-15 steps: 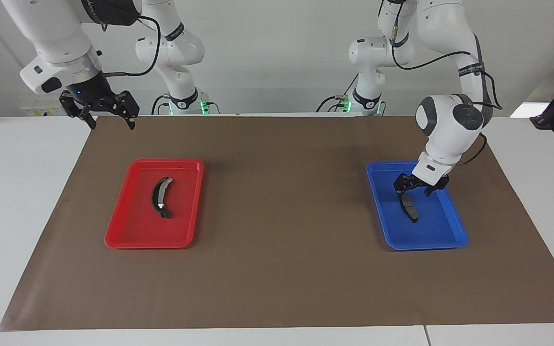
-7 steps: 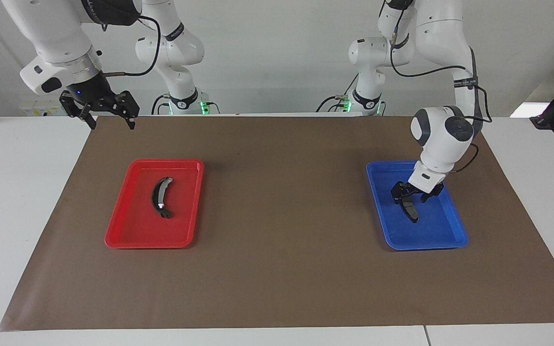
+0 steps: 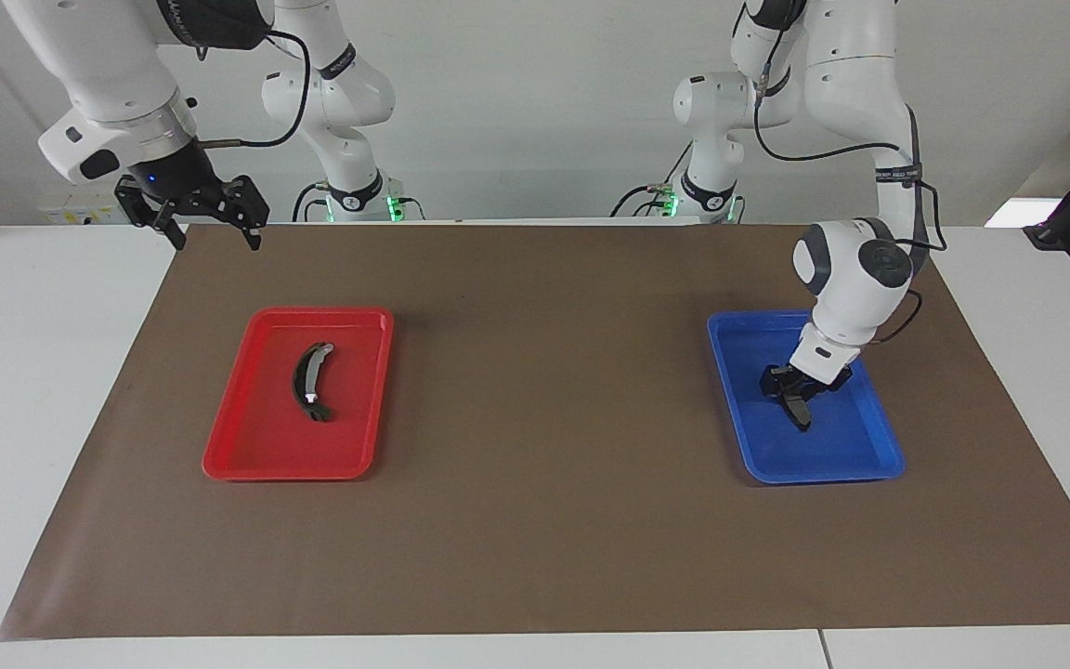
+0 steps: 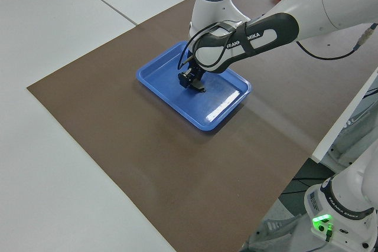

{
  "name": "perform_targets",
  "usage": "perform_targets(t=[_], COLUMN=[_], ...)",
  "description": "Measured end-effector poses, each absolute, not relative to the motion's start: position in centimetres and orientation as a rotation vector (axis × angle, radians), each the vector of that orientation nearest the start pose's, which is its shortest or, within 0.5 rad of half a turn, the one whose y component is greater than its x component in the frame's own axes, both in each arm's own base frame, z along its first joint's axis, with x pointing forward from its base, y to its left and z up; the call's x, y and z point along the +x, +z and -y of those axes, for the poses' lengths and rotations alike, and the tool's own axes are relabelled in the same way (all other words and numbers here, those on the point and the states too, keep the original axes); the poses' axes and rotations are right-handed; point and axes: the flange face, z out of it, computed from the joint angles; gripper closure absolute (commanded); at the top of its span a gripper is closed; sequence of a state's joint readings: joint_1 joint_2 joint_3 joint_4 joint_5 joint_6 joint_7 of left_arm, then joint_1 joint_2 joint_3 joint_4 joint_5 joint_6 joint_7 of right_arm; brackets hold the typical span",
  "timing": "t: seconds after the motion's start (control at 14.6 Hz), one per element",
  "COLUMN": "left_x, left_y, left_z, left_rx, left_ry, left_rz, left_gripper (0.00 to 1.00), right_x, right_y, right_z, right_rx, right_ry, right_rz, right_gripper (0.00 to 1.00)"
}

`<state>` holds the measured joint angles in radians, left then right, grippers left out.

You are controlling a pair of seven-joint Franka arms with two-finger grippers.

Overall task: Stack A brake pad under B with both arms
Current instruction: 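Lift the pad with the left gripper while the right gripper reaches the red tray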

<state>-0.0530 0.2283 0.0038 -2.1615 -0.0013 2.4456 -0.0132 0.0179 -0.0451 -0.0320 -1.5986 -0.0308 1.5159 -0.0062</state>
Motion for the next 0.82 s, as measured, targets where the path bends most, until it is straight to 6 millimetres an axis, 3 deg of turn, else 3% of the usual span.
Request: perform_targets(t=[0.07, 0.34, 0.55, 0.68, 0.82], left_x=[56.7, 56.8, 57.5, 58.1, 58.1], left_y=[30.0, 30.5, 33.5, 36.6, 38.4], left_z=[2.8, 2.8, 4.0, 7.2, 12.0], left_rx=[-3.142, -3.142, -3.143, -3.142, -3.142], left_ry=[-0.091, -0.102, -0.082, -0.079, -0.099], left_rz=[-0.055, -0.058, -0.092, -0.168, -0.251], left_gripper=[0.99, 0.99, 0.99, 0.99, 0.99], right_x=[53.5, 53.4, 53.4, 53.4, 53.4], right_y=[63.1, 63.1, 63.1, 63.1, 63.1], right_z=[1.1, 1.1, 1.1, 1.1, 1.1], right_rx=[-3.170, -3.170, -3.170, -3.170, -3.170], right_ry=[0.060, 0.060, 0.060, 0.060, 0.061], right_rz=[-0.014, -0.014, -0.014, -0.014, -0.013], right_gripper=[0.00, 0.00, 0.00, 0.00, 0.00])
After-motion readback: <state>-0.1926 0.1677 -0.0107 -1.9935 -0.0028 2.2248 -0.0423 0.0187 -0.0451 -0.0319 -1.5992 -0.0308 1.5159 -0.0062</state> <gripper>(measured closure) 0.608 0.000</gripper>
